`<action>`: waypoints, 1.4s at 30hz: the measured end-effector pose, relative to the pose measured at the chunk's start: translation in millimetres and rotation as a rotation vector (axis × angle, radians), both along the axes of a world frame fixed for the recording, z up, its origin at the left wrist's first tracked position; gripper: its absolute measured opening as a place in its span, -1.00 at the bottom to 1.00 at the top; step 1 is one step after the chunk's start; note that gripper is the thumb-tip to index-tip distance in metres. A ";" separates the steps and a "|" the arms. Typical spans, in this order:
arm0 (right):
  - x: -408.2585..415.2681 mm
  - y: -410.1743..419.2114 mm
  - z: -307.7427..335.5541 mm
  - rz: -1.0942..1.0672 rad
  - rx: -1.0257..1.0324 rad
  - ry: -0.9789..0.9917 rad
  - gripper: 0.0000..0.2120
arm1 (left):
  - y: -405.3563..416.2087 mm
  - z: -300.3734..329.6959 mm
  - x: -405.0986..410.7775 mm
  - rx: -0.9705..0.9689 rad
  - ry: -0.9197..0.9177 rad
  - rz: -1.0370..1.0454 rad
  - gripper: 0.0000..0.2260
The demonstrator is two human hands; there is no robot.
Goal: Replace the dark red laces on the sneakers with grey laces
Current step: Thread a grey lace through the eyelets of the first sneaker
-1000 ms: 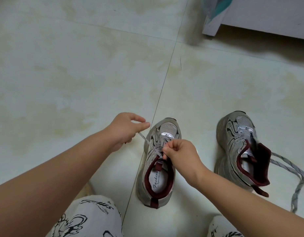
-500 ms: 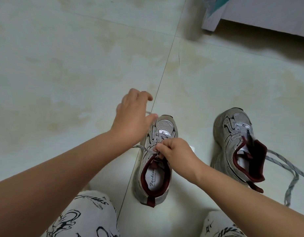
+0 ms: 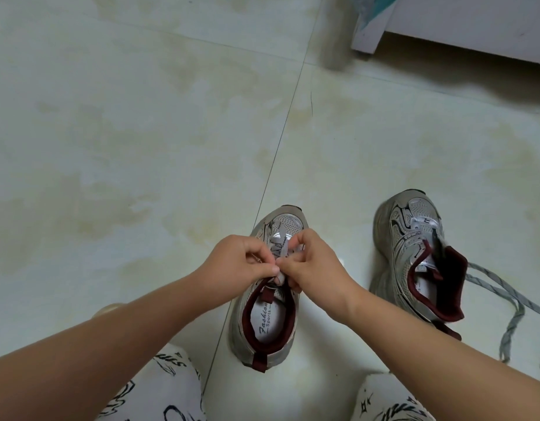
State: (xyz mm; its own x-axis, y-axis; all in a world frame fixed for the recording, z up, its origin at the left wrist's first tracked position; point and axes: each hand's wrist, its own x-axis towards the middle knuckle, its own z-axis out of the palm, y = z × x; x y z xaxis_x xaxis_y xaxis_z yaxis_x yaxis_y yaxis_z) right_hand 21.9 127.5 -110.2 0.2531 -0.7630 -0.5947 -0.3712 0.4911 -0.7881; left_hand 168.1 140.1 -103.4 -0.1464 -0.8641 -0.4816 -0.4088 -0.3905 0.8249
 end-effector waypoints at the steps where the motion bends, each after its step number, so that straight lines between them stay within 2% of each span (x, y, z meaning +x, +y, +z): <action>1: -0.4 -0.2 1.1 0.005 0.004 -0.003 -0.79 | 0.7 0.2 -0.9 0.004 0.022 0.012 -0.86; 3: -1.7 -0.2 3.6 -0.002 0.022 -0.029 -0.79 | 1.8 -0.5 -3.1 0.008 0.035 0.040 -0.81; 7: -3.2 4.0 7.5 0.028 0.011 -0.070 -0.71 | 1.0 -7.8 -3.7 -0.040 -0.061 0.096 -0.79; 13: 2.0 9.8 7.2 0.026 -0.163 0.061 -0.71 | 8.8 -11.3 -5.9 -0.141 -0.118 0.077 -0.80; 17: 3.0 15.2 11.8 0.118 -0.315 0.195 -0.79 | 14.0 -10.6 -10.3 -0.340 -0.325 -0.040 -0.90; 21: 2.5 17.4 11.3 0.104 -0.366 0.260 -0.79 | 16.0 -16.7 -10.9 -0.688 -0.594 -0.277 -0.78; 24: 1.8 18.8 9.9 0.077 -0.375 0.278 -0.72 | 14.8 -24.6 -7.0 -0.758 -0.651 -0.395 -0.79; 26: 1.4 19.6 10.5 0.102 -0.392 0.297 -0.69 | 11.9 -22.8 -6.3 -0.658 -0.628 -0.401 -0.84; 28: 1.3 19.0 12.4 0.159 -0.430 0.317 -0.66 | 9.8 -18.1 -5.7 -0.462 -0.481 -0.302 -0.86; 32: -1.0 15.0 9.2 0.269 -0.531 0.314 -0.62 | 11.2 -12.8 -3.9 -0.025 -0.062 -0.073 -0.83; 35: -4.6 15.4 -2.7 0.239 -0.569 0.283 -0.73 | 7.3 -12.4 -1.7 0.263 0.249 0.003 -0.85; 38: -9.1 19.2 -11.3 0.247 -0.711 0.327 -0.98 | 5.0 -13.9 -1.1 0.330 0.372 0.087 -0.91; 40: -10.7 21.8 -14.3 0.271 -0.812 0.386 -0.86 | 5.1 -16.7 -2.5 0.354 0.414 0.151 -0.90; 42: -11.2 19.9 -16.4 0.264 -0.868 0.430 -0.86 | 6.7 -16.6 -4.4 0.364 0.414 0.159 -0.89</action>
State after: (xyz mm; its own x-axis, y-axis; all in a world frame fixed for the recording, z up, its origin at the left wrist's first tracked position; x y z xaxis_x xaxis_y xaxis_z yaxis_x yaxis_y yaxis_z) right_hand 10.6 147.4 -126.6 0.3716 -0.9265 0.0598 -0.7229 -0.3291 -0.6075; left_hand 163.7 146.8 -120.0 -0.2681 -0.6797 -0.6827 0.0064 -0.7099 0.7043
